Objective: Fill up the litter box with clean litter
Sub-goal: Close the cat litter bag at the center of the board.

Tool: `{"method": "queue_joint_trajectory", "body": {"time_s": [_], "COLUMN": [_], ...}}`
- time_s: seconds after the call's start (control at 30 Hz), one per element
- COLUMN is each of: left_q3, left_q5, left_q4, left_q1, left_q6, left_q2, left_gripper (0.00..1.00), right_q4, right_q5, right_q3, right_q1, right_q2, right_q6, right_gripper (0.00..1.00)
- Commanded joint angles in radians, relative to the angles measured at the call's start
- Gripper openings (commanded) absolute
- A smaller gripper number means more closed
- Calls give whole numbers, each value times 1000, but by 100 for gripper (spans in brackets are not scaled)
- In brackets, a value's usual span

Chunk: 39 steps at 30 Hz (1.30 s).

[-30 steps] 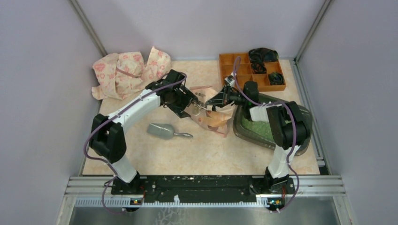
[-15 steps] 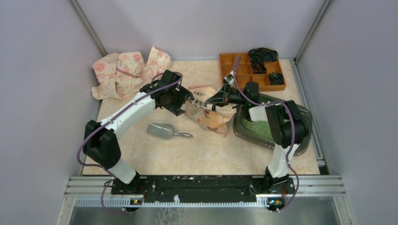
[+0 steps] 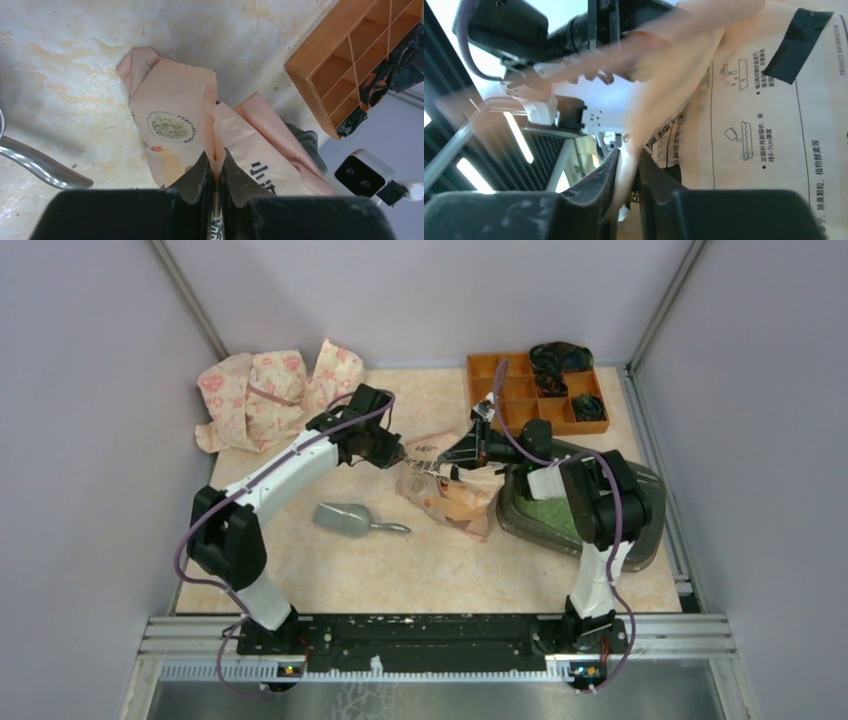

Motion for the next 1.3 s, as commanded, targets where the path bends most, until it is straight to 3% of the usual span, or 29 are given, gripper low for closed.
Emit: {"method": "queue_joint_trajectory", "body": {"time_s": [0.0, 0.03, 0.07, 0.17, 0.23, 0.33, 0.4, 0.53, 0.67, 0.77, 0.9, 1.07, 1.27], "left_q3": [47, 52, 56, 65, 65, 68, 76, 147, 226, 234, 223, 218, 248], "left_q5": [-59, -58, -56, -41, -34, -29, -28, -30, -23, -5, 2, 10, 9], "left_q4": [-59, -70, -78, -108, -130, -150, -159, -203, -271, -277, -265, -251, -255], "left_q1": [21, 29, 37, 67, 90, 126, 152, 183, 194, 198, 205, 213, 217], "left_q6": [-40, -29, -12, 46, 85, 157, 206, 300, 356, 376, 389, 403, 412], "left_q2": [39, 42, 43, 36, 25, -1, -15, -11, 22, 23, 19, 27, 39], "left_gripper": [10, 9, 8, 6, 6, 6, 6, 8, 21, 33, 34, 33, 32], "right_q4": [59, 9, -51, -355, -771, -1615, -1841, -1769, -1695, -1535, -1306, -1348, -1484], "right_q5": [-54, -57, -60, -64, -34, 192, 410, 645, 975, 1064, 1125, 1214, 1090], "right_q3": [62, 76, 92, 175, 302, 616, 723, 622, 460, 297, 111, 169, 379], "right_q1": [6, 0, -11, -44, -68, -90, -86, -40, 204, 294, 401, 428, 408], "right_q2": [-30, -34, -42, -74, -102, -104, -125, -305, -490, -617, -793, -739, -519], "right_q6": [-22, -55, -100, -318, -614, -1261, -1486, -1635, -1945, -2029, -2123, -2157, -2169], "right_gripper": [36, 52, 60, 68, 73, 79, 80, 77, 75, 74, 75, 74, 74]}}
